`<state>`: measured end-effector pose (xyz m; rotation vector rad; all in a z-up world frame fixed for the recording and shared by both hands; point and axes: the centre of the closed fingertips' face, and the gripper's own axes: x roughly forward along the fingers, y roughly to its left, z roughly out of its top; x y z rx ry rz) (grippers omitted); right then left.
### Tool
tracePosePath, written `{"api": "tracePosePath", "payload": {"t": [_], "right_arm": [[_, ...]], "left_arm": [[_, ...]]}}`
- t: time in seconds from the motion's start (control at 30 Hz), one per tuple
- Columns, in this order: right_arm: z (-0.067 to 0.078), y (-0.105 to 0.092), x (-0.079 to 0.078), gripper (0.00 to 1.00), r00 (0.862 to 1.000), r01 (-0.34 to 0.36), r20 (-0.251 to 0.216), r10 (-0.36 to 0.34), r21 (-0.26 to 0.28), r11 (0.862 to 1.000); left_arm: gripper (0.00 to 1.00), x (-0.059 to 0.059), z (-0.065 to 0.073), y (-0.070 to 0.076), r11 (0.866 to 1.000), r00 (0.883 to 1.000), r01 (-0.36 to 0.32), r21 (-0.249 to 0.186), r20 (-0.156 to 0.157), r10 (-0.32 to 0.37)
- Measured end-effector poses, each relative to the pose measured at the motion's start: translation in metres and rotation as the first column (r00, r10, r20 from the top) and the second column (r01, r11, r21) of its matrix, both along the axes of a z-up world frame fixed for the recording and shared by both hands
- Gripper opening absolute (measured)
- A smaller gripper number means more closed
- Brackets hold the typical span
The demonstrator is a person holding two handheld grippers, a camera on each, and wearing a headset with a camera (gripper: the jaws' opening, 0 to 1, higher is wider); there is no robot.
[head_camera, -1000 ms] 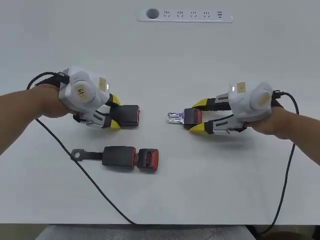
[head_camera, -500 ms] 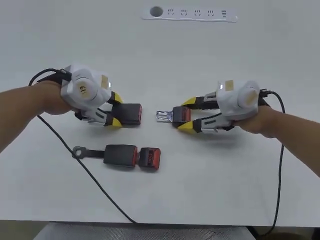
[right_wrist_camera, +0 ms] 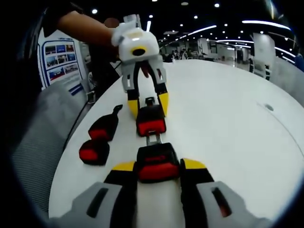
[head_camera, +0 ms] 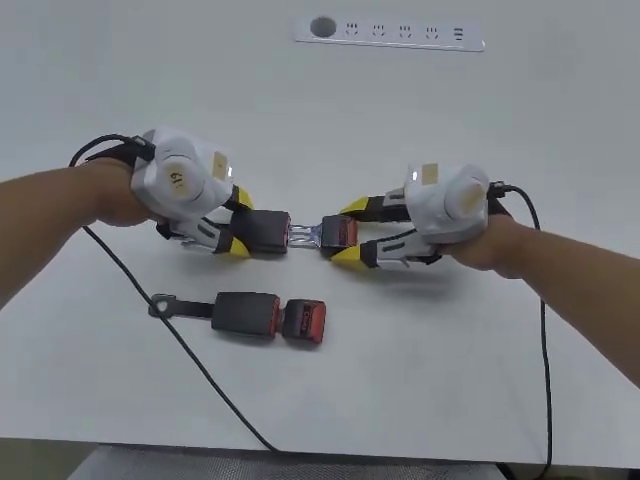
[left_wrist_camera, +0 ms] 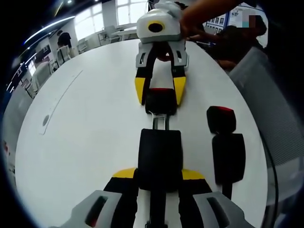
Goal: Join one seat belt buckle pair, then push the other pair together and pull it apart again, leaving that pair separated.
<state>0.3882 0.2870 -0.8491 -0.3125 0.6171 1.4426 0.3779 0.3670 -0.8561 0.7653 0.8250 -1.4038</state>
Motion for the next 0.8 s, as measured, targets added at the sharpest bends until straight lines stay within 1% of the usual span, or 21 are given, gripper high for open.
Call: {"api": "tracePosePath", "payload": {"t": [0.03, 0.13, 0.2, 0.23, 0.27, 0.3, 0.33, 0.37, 0.47, 0.8], "right_arm": [[-0.001, 0.0, 0.0, 0.37, 1.0, -0.012, 0.017, 0.012, -0.009, 1.0], [0.0, 0.0, 0.0, 0.37, 1.0, -0.002, 0.007, 0.002, -0.008, 1.0], [-0.001, 0.009, -0.002, 0.37, 1.0, -0.013, 0.02, 0.014, -0.017, 1.0], [-0.002, 0.011, -0.003, 0.37, 1.0, -0.006, 0.015, 0.006, -0.019, 1.0], [-0.002, 0.014, -0.002, 0.37, 0.999, -0.019, 0.034, 0.02, -0.03, 0.999], [-0.003, 0.013, -0.004, 0.37, 1.0, -0.014, 0.027, 0.015, -0.025, 1.0], [-0.003, 0.011, -0.002, 0.37, 1.0, -0.007, 0.013, 0.007, -0.018, 1.0], [-0.004, 0.011, -0.004, 0.37, 1.0, -0.008, 0.017, 0.009, -0.02, 1.0], [-0.006, 0.013, -0.002, 0.37, 1.0, -0.001, 0.015, 0.002, -0.028, 1.0], [-0.005, 0.02, -0.006, 0.36, 1.0, 0.026, 0.011, -0.026, -0.046, 0.999]], "left_arm": [[0.34, 0.0, 0.0, 0.0, 1.0, 1.0, 0.002, 0.002, -0.001, -0.002], [0.34, 0.0, 0.0, 0.0, 1.0, 1.0, 0.004, 0.001, -0.002, -0.004], [0.34, 0.0, 0.0, 0.0, 1.0, 1.0, 0.006, 0.002, 0.0, -0.006], [0.34, 0.0, 0.0, 0.0, 1.0, 1.0, 0.006, 0.002, -0.001, -0.006], [0.34, 0.0, 0.0, 0.001, 1.0, 1.0, 0.013, 0.007, -0.001, -0.013], [0.34, 0.0, 0.0, 0.001, 1.0, 1.0, 0.015, 0.005, -0.001, -0.015], [0.34, 0.0, 0.0, 0.0, 1.0, 1.0, 0.024, 0.001, 0.007, -0.024], [0.34, 0.0, 0.0, 0.0, 1.0, 1.0, 0.014, -0.001, 0.004, -0.014], [0.34, 0.0, -0.001, 0.0, 1.0, 1.0, 0.02, 0.004, 0.005, -0.02], [0.33, 0.0, -0.002, 0.0, 0.999, 0.999, 0.038, 0.027, 0.005, -0.038]]}}
